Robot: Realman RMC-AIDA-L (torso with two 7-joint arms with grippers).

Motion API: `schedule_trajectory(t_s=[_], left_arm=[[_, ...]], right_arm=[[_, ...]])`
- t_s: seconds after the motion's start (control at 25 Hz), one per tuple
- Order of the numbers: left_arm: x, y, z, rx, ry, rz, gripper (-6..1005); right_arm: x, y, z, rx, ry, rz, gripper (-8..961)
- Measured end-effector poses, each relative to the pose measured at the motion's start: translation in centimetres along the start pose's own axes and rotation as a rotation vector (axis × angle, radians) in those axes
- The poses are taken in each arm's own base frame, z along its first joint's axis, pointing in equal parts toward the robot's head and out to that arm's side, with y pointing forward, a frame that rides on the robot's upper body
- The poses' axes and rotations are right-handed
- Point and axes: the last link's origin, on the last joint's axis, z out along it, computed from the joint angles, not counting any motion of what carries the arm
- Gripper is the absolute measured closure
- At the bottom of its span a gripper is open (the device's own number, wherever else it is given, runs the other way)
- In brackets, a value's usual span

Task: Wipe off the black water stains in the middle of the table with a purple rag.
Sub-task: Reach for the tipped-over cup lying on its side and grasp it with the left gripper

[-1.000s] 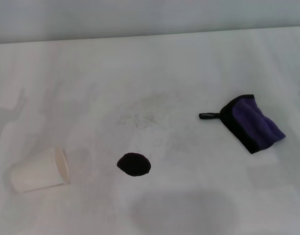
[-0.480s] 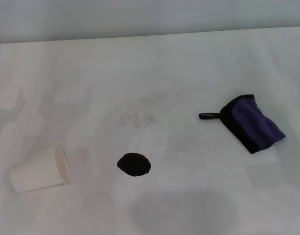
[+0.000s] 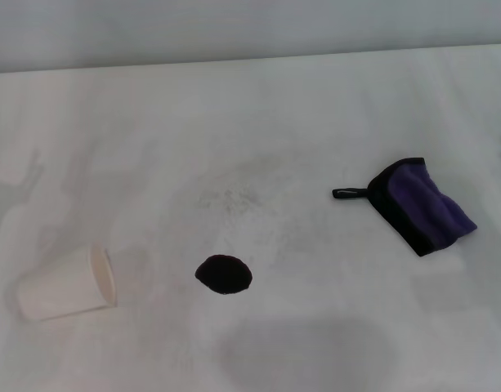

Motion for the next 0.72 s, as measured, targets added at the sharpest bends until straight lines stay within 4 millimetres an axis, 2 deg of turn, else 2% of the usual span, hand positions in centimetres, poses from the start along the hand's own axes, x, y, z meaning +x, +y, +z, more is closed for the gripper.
schedule_trajectory(t_s=[0.72], left_arm=[[-0.08, -0.08, -0.23, 0.004, -0.005, 0.001, 123]], right_arm=[[0.12, -0.08, -0.08, 0.005, 0.009, -0.029, 78]])
